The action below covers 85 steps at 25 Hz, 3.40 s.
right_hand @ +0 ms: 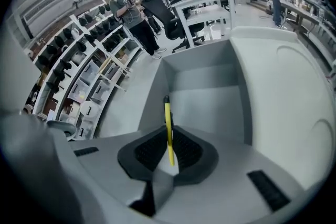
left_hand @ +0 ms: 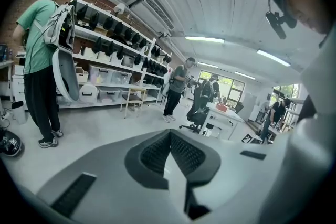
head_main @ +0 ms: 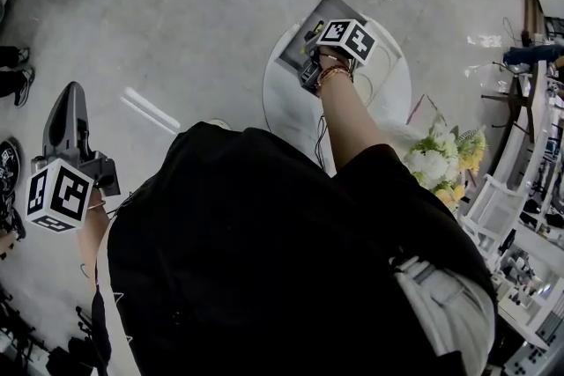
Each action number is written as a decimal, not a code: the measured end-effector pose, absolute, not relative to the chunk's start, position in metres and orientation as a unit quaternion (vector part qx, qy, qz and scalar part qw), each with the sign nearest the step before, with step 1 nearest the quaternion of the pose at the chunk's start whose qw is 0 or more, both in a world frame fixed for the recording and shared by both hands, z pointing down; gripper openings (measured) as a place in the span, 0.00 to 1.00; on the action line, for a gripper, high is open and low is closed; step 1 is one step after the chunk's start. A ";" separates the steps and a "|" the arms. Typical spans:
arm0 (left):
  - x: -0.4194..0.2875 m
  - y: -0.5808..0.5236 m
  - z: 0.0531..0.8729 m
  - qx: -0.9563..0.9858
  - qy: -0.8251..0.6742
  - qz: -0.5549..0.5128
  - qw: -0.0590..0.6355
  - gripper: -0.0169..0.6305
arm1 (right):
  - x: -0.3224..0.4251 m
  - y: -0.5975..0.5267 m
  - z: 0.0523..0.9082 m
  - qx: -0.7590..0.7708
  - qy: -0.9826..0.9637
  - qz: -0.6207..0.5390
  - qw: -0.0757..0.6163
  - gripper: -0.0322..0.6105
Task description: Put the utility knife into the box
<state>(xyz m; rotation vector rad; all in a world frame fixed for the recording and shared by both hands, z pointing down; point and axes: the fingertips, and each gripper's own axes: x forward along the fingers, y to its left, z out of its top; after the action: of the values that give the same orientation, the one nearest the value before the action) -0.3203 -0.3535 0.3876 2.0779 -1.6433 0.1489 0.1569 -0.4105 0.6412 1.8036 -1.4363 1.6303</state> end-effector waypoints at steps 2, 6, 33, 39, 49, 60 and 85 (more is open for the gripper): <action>-0.319 -0.354 0.387 0.761 -0.601 0.052 0.240 0.04 | 0.155 -0.411 0.645 0.628 -0.503 0.572 0.163 0.11; -0.321 -0.352 0.387 0.760 -0.601 0.054 0.242 0.04 | 0.150 -0.410 0.647 0.626 -0.498 0.576 0.168 0.11; -0.331 -0.340 0.387 0.754 -0.610 0.039 0.240 0.04 | 0.159 -0.398 0.665 0.629 -0.460 0.598 0.187 0.12; -0.335 -0.337 0.388 0.749 -0.616 0.037 0.240 0.04 | 0.160 -0.398 0.666 0.631 -0.459 0.594 0.198 0.12; -0.335 -0.338 0.384 0.749 -0.618 0.034 0.235 0.04 | 0.158 -0.399 0.662 0.642 -0.458 0.575 0.218 0.13; -0.331 -0.340 0.383 0.751 -0.618 0.032 0.232 0.04 | 0.158 -0.399 0.663 0.639 -0.460 0.576 0.218 0.15; -0.331 -0.331 0.383 0.747 -0.621 0.032 0.234 0.04 | 0.151 -0.403 0.658 0.636 -0.473 0.569 0.219 0.25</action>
<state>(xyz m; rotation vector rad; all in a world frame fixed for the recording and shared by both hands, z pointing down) -0.3311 -0.3315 0.3825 2.0522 -1.7061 0.0872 0.1514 -0.4028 0.6577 1.7605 -1.3078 1.5761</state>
